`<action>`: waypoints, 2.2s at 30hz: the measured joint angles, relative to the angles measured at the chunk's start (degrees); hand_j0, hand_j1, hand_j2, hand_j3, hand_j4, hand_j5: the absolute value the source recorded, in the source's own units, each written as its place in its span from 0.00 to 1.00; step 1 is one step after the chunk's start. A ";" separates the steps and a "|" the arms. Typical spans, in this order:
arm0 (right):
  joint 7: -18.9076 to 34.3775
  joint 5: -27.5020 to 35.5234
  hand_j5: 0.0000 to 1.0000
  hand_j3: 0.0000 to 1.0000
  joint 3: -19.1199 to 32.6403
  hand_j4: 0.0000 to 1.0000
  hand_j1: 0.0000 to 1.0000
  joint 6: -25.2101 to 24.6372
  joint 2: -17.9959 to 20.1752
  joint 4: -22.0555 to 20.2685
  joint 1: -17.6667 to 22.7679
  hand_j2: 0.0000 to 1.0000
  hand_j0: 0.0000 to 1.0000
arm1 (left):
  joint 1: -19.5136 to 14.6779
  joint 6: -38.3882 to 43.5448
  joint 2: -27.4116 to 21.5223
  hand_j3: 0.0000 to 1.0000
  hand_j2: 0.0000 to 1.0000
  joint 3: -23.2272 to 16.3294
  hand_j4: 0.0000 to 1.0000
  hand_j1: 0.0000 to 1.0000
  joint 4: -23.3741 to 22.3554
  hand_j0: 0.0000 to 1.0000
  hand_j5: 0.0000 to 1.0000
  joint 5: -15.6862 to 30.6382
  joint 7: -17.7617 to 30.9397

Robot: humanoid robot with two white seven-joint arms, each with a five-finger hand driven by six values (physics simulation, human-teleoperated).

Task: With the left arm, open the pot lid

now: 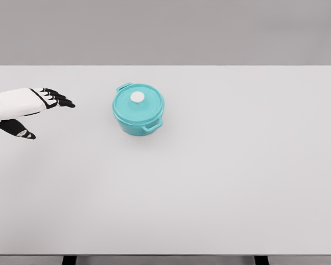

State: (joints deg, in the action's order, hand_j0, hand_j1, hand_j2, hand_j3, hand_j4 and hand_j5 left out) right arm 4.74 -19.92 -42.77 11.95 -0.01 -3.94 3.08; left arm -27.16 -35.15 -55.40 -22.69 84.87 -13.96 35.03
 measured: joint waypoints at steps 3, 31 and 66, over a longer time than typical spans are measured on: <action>0.00 -0.03 1.00 1.00 -0.02 1.00 1.00 0.04 0.00 -0.01 0.26 1.00 1.00 | 0.00 0.00 0.00 1.00 1.00 0.01 1.00 1.00 0.00 1.00 1.00 0.00 0.00; -0.01 -0.04 1.00 1.00 -0.04 1.00 1.00 0.09 0.00 -0.01 0.26 1.00 1.00 | -37.27 0.03 12.08 1.00 1.00 -36.51 1.00 1.00 -0.91 1.00 1.00 -1.72 0.00; -0.01 -0.04 1.00 1.00 -0.04 1.00 1.00 0.09 0.00 -0.01 0.26 1.00 1.00 | -37.27 0.02 26.41 0.83 0.83 -37.75 0.83 0.83 -21.42 0.83 0.83 -10.01 -3.63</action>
State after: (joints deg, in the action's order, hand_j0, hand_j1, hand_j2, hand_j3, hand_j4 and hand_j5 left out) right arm 4.73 -19.96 -42.81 12.03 -0.01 -3.95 3.34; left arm -64.42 -35.14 -28.99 -60.44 63.45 -23.96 31.39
